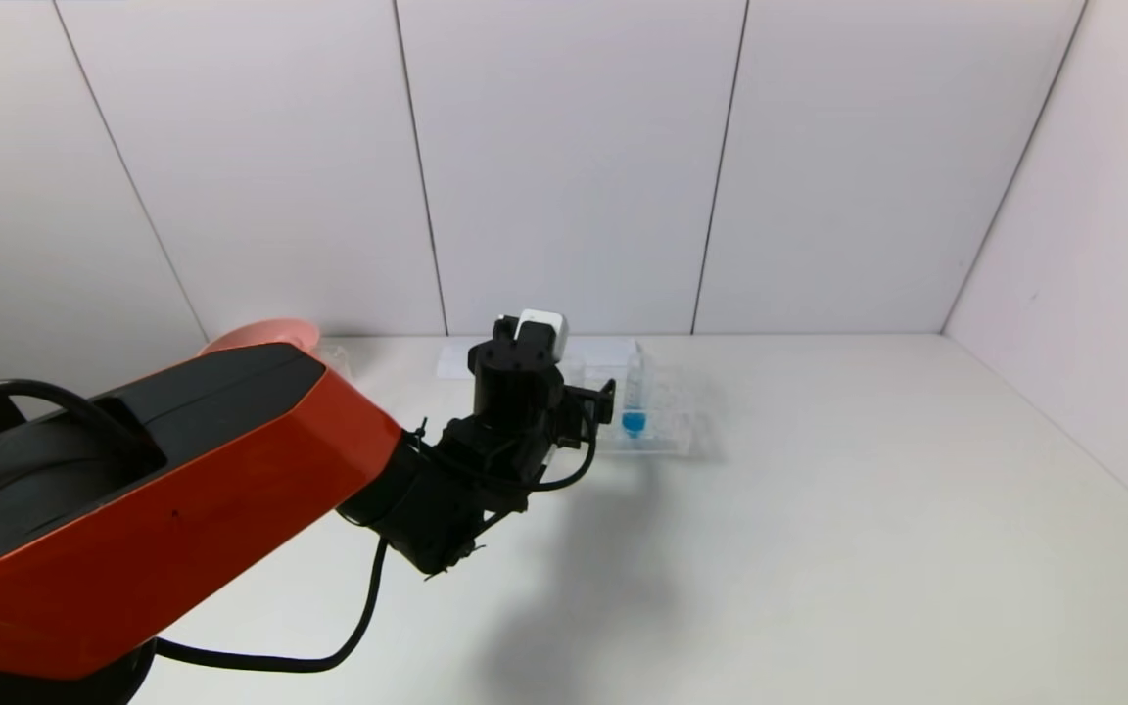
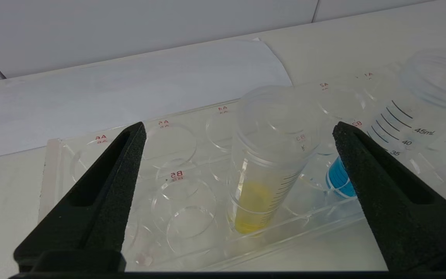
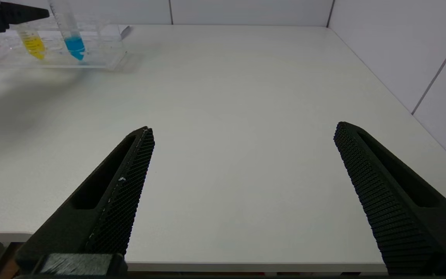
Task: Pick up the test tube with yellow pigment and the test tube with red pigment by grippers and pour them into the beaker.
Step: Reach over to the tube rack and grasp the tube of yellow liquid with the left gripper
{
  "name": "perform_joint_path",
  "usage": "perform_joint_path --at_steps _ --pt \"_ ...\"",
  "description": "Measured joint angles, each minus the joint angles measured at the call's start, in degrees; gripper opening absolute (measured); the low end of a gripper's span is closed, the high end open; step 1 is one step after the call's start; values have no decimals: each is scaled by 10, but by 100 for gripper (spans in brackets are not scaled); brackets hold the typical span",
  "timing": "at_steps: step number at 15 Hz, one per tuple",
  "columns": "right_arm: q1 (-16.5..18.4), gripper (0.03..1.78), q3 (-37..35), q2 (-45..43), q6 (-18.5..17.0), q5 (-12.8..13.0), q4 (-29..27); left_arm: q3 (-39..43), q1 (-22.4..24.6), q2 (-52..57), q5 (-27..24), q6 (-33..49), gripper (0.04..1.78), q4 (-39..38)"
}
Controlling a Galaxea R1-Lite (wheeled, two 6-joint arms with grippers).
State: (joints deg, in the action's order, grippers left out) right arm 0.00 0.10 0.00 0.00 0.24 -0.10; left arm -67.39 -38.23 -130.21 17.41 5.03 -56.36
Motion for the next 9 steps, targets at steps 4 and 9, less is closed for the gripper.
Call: perform_joint_path --at_steps 4,9 --pt "0 170 0 0 0 0 0 2 0 0 0 -1 116 1" --pt "0 170 0 0 0 0 0 2 0 -1 -2 -6 45 2"
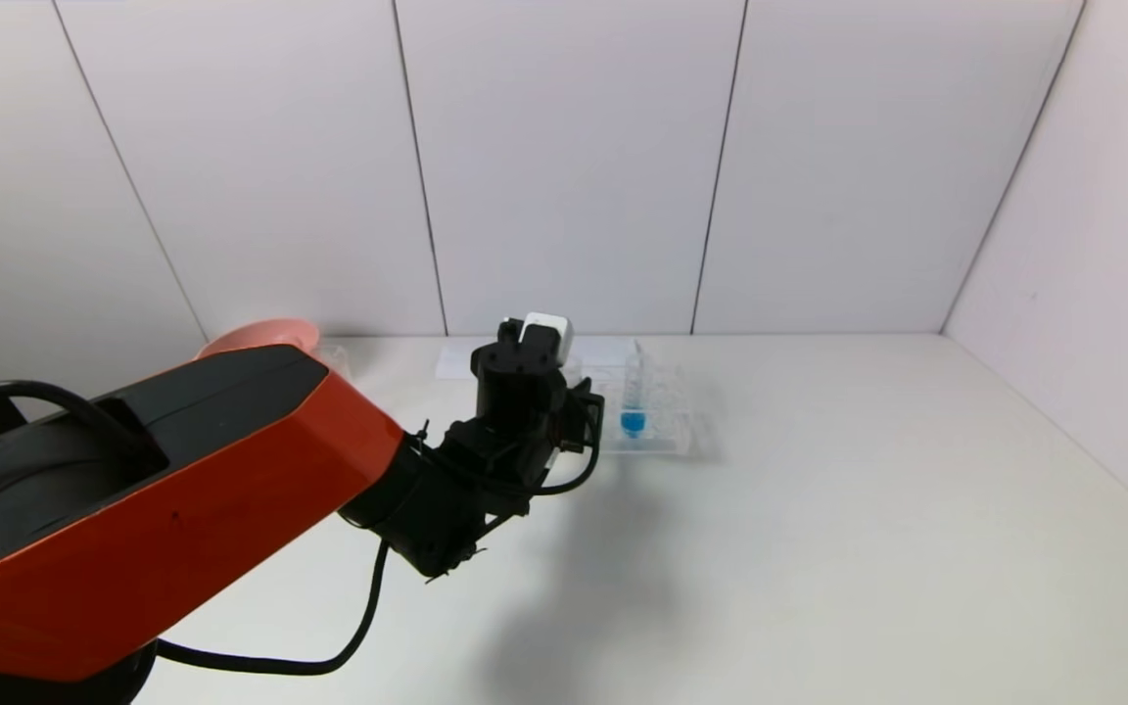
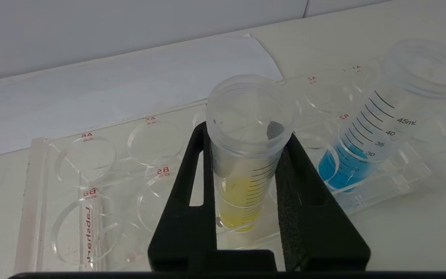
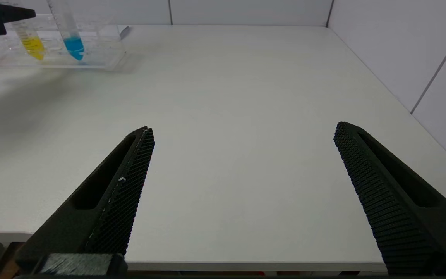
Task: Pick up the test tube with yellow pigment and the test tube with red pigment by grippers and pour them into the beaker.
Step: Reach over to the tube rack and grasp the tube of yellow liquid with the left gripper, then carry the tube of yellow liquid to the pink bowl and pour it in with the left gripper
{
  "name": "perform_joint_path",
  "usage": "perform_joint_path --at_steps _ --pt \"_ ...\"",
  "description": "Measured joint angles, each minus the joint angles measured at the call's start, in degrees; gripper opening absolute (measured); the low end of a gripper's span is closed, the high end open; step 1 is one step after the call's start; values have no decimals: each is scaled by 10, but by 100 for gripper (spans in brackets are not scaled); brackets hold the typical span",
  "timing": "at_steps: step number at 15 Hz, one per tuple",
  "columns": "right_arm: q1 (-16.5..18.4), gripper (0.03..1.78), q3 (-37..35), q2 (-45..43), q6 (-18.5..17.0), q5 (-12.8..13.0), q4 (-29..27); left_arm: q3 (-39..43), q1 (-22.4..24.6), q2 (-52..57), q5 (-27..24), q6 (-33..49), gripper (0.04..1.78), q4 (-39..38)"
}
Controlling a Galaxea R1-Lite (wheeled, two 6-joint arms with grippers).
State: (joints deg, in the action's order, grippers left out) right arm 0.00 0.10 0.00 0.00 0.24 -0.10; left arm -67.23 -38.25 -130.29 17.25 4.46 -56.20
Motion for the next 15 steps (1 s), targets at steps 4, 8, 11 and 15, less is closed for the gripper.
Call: perform_joint_path --at_steps 4,8,11,15 --pt "0 170 0 0 0 0 0 0 0 1 1 -1 44 0" --pt "0 170 0 0 0 0 0 1 0 7 1 -2 44 0" --pt "0 170 0 0 0 0 0 1 0 15 1 -7 44 -1" --pt "0 170 0 0 0 0 0 0 0 29 1 -10 44 -1"
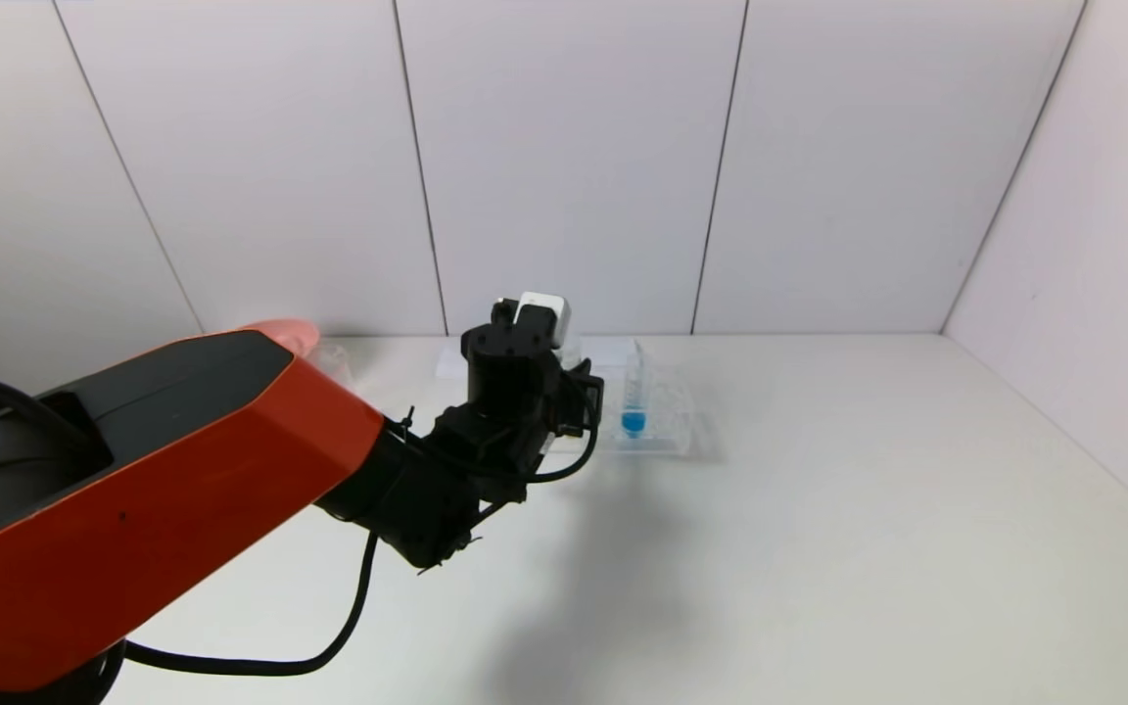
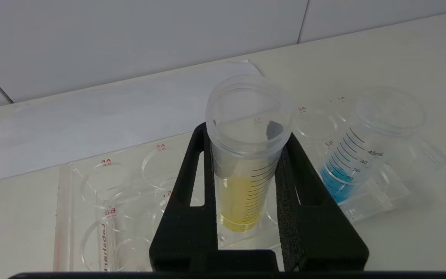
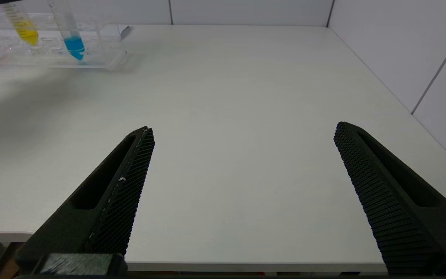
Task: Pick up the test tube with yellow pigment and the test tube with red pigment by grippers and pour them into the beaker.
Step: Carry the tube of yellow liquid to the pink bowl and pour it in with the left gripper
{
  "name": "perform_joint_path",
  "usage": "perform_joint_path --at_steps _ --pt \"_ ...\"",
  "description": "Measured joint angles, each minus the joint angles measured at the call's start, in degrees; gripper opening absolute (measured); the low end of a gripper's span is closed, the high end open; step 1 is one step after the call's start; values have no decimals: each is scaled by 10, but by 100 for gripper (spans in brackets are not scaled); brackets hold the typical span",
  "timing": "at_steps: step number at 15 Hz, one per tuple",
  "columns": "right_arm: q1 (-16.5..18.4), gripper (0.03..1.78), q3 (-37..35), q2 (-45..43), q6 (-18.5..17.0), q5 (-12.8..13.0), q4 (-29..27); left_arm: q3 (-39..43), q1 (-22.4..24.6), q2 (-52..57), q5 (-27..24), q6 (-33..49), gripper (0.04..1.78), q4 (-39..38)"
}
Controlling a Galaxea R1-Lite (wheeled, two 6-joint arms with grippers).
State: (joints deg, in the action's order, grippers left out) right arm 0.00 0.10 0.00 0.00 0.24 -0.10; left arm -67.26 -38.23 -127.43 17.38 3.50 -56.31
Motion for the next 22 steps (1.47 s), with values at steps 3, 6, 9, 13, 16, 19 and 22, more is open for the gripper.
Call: perform_joint_path --at_steps 3,6,9,13,16,19,22 --pt "0 170 0 0 0 0 0 -7 0 14 1 -9 44 6" --pt "0 170 0 0 0 0 0 -14 1 29 2 -14 44 13" --pt "0 170 0 0 0 0 0 -27 1 39 1 -16 44 26" --pt "0 170 0 0 0 0 0 -35 1 57 1 -28 44 39" --pt "0 170 0 0 0 0 0 -36 1 76 1 -36 44 53" --pt "0 170 0 0 0 0 0 -37 5 111 1 -50 44 97" --pt "0 170 0 0 0 0 0 -41 14 154 1 -52 44 146"
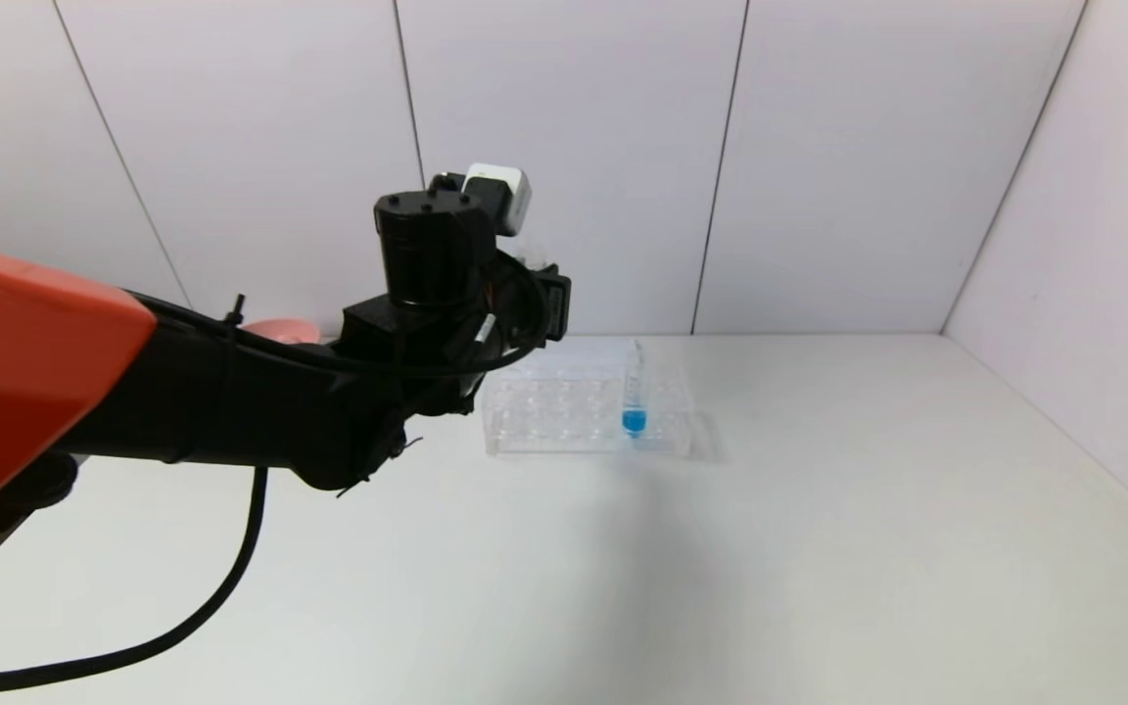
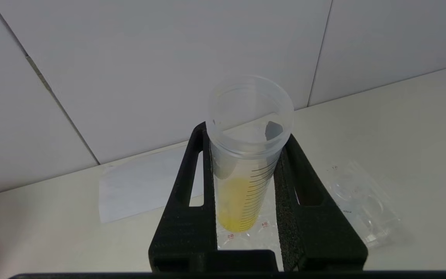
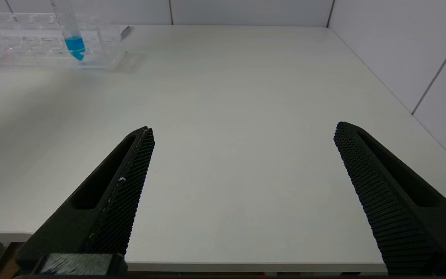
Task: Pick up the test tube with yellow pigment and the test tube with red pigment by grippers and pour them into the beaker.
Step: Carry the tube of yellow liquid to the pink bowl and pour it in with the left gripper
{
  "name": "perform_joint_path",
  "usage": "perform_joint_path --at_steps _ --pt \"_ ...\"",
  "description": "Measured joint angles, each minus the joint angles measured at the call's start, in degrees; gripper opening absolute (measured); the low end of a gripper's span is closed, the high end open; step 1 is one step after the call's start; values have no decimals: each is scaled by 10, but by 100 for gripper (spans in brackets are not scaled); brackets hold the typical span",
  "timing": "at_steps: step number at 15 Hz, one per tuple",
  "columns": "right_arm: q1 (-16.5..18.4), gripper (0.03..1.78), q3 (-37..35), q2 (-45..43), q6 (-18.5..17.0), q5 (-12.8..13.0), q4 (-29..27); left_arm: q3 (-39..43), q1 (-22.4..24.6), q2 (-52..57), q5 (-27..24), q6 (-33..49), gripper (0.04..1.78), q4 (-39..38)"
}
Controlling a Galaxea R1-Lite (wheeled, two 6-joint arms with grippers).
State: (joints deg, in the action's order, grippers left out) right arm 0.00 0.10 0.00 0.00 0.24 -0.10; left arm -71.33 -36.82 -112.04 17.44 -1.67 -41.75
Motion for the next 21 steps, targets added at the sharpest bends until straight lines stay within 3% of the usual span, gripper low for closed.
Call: perform_joint_path --at_steps 10,21 --pt "0 170 0 0 0 0 0 -26 43 109 0 -1 44 151" --pt "0 170 0 0 0 0 0 7 179 169 -7 -5 44 185"
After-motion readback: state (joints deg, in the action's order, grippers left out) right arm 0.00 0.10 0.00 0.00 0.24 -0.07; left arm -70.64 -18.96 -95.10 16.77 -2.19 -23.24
